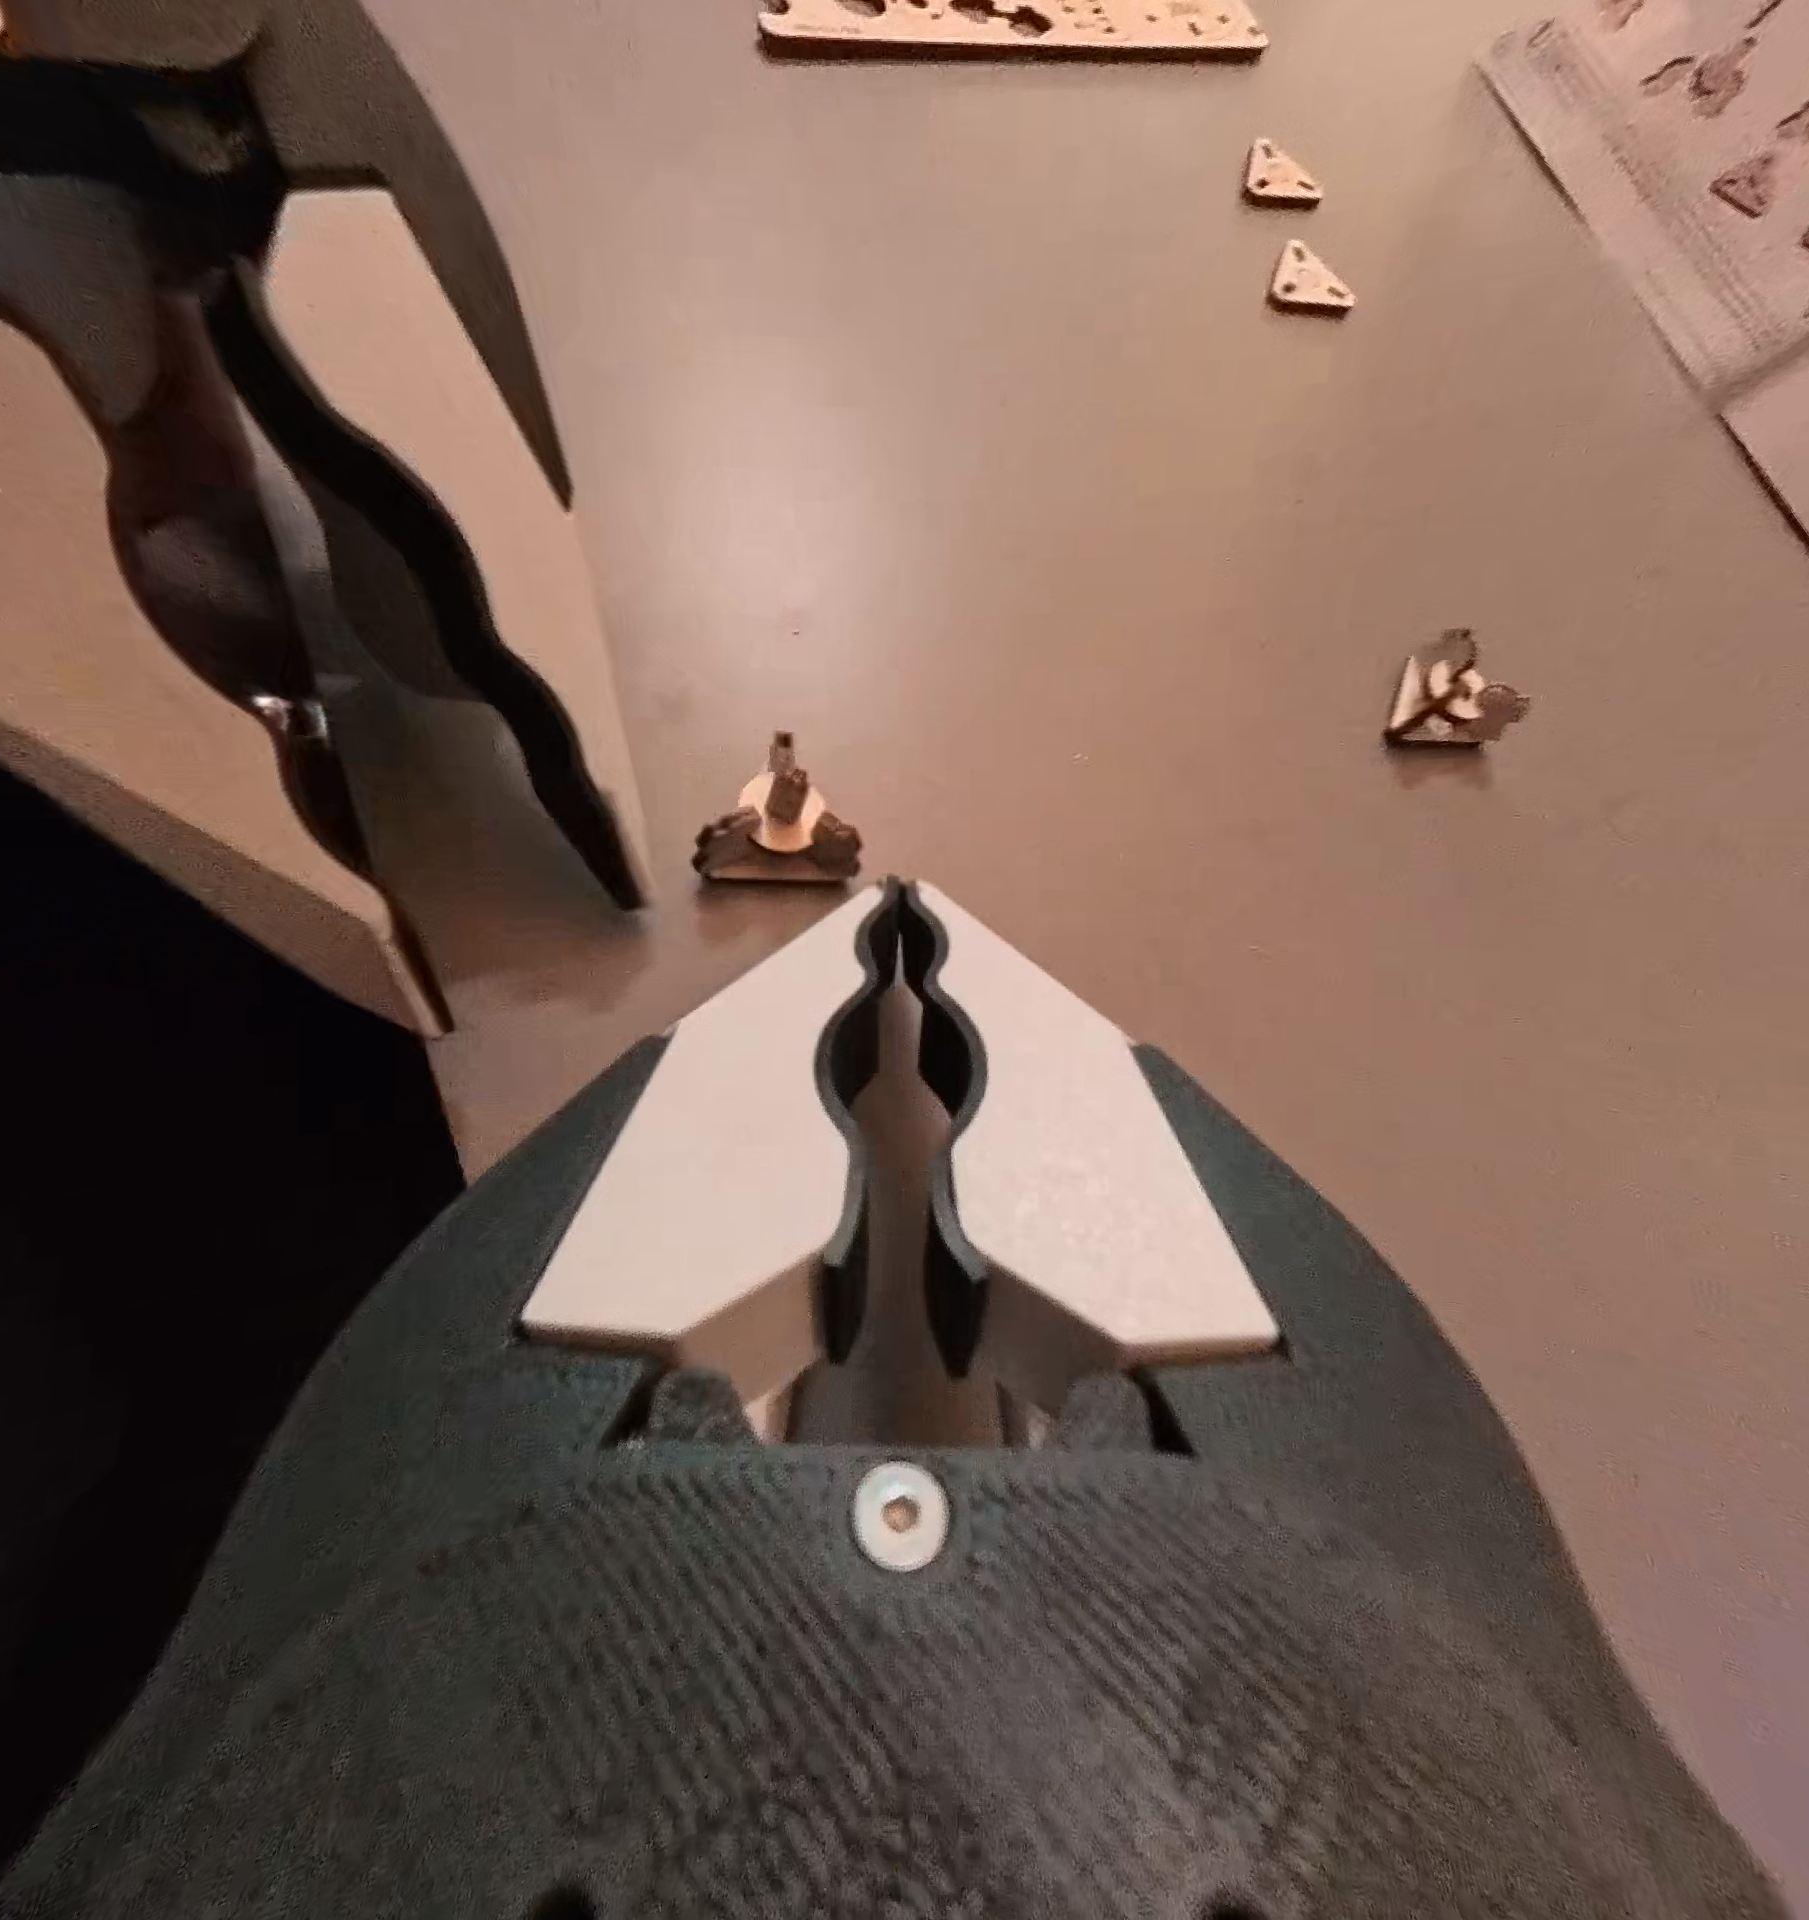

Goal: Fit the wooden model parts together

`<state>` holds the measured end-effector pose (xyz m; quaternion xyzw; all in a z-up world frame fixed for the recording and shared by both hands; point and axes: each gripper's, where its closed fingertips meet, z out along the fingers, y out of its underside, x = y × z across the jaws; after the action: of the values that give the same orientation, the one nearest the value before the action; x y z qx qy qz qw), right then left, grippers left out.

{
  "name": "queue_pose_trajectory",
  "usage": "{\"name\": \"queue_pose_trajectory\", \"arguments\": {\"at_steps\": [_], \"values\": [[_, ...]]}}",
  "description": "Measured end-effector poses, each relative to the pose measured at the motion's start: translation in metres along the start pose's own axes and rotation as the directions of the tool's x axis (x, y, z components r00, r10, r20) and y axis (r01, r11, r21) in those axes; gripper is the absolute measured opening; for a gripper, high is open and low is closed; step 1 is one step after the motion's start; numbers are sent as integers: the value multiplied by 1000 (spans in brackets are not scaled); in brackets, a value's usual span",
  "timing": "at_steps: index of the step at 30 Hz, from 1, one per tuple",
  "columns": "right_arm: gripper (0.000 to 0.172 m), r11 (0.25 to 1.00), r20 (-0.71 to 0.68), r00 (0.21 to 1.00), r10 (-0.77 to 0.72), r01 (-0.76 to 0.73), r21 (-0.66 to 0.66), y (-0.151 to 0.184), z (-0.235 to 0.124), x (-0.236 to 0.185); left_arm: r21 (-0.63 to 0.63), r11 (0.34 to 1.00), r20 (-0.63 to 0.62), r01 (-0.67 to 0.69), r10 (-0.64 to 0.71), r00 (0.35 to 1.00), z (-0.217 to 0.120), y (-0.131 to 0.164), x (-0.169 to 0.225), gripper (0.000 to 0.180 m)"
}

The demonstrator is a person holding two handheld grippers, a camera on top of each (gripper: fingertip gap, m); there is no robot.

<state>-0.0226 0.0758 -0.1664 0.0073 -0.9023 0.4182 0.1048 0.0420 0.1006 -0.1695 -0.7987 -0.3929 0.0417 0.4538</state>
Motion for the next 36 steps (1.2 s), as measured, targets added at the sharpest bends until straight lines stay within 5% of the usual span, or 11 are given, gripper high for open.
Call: {"name": "queue_pose_trajectory", "arguments": {"at_steps": [6,12,17,28,36], "values": [[0,994,101,990,103,-106,25,0,-10,-12,131,991,86,22,-34,996,-23,-20,-27,30],[0,991,230,968,105,-121,58,-9,-7,-45,98,994,104,39,-49,993,-16,-17,-48,54],[0,996,138,988,76,-82,40,-6,-1,-35,47,997,-3,67,-67,998,-8,-12,-34,50],[0,995,45,995,94,-96,41,-2,-2,-13,-35,999,163,26,-20,986,-9,2,-48,8],[0,987,44,990,136,-139,78,-8,-6,-16,-15,999,190,-28,31,981,1,-5,-46,15]]}}
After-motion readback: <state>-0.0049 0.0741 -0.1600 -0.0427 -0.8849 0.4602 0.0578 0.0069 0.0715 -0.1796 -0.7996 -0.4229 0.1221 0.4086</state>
